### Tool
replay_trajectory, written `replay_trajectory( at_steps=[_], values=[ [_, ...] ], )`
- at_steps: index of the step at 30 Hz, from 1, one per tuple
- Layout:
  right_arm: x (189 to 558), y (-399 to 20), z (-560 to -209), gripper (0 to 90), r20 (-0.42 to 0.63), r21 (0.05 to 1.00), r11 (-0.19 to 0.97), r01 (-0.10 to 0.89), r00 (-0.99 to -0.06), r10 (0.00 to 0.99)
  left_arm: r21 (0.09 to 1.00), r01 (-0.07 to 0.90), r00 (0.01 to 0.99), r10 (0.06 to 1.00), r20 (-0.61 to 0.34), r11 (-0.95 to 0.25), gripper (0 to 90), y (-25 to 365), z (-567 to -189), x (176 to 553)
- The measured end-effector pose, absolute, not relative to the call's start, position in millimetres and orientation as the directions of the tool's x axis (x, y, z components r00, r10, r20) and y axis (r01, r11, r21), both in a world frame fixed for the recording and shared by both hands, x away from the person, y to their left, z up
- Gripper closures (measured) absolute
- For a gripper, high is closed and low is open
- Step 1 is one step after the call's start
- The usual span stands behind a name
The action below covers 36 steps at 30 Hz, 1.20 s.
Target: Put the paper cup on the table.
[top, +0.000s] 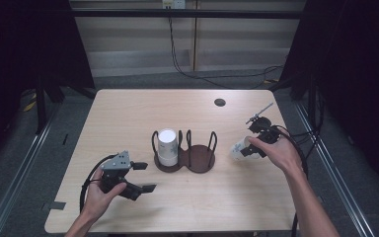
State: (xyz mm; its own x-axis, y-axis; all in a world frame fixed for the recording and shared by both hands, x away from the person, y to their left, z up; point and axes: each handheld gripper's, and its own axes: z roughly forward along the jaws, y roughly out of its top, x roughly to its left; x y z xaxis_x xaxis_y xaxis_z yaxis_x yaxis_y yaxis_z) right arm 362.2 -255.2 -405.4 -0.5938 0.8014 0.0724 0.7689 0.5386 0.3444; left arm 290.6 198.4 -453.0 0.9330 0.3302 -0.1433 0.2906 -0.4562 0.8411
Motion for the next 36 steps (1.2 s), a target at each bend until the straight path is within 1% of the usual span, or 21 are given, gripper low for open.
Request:
replay_trajectory(
  at_steps=[2,6,11,14,18,22,24,27,31,36],
  values=[
    [364.2,-254.5,-409.3,27.1,0.083,0.325,0.542,0.775,-0.594,0.8,0.843,0.289,0.934,0.329,-0.144,-0.453,16.2,199.0,-452.5,290.3],
    [367.1,-254.7,-413.3,26.7,0.07,0.311,0.54,0.782,-0.585,0.808,0.84,0.291,0.934,0.326,-0.146,-0.457,16.2,199.3,-453.0,291.2],
    [370.0,-252.1,-417.0,23.2,0.05,0.297,0.536,0.79,-0.574,0.817,0.839,0.302,0.935,0.313,-0.167,-0.453,16.2,197.2,-454.3,291.3],
    [371.8,-249.7,-417.8,22.0,0.046,0.303,0.534,0.789,-0.572,0.819,0.849,0.294,0.929,0.341,-0.145,-0.439,16.2,199.6,-452.4,291.1],
    [375.2,-245.7,-421.2,20.3,0.036,0.293,0.533,0.794,-0.566,0.823,0.852,0.303,0.926,0.343,-0.158,-0.427,16.2,203.2,-451.8,292.1],
    [378.6,-243.1,-424.8,18.5,0.036,0.302,0.531,0.792,-0.566,0.824,0.85,0.305,0.927,0.34,-0.161,-0.429,16.2,203.9,-452.3,291.7],
    [378.6,-242.0,-425.6,18.2,0.059,0.308,0.524,0.794,-0.566,0.822,0.853,0.303,0.925,0.347,-0.156,-0.424,16.2,204.7,-451.9,292.1],
    [377.5,-239.6,-426.3,18.2,0.05,0.306,0.535,0.787,-0.575,0.817,0.857,0.308,0.922,0.35,-0.163,-0.412,16.2,205.2,-451.5,291.7],
    [376.0,-240.8,-423.5,15.9,0.06,0.329,0.525,0.785,-0.572,0.818,0.857,0.303,0.924,0.348,-0.157,-0.416,16.2,205.7,-451.3,291.8],
    [372.6,-242.5,-419.7,15.3,0.077,0.371,0.508,0.777,-0.571,0.818,0.856,0.299,0.925,0.349,-0.152,-0.422,16.2,204.9,-451.7,291.8]
  ],
)
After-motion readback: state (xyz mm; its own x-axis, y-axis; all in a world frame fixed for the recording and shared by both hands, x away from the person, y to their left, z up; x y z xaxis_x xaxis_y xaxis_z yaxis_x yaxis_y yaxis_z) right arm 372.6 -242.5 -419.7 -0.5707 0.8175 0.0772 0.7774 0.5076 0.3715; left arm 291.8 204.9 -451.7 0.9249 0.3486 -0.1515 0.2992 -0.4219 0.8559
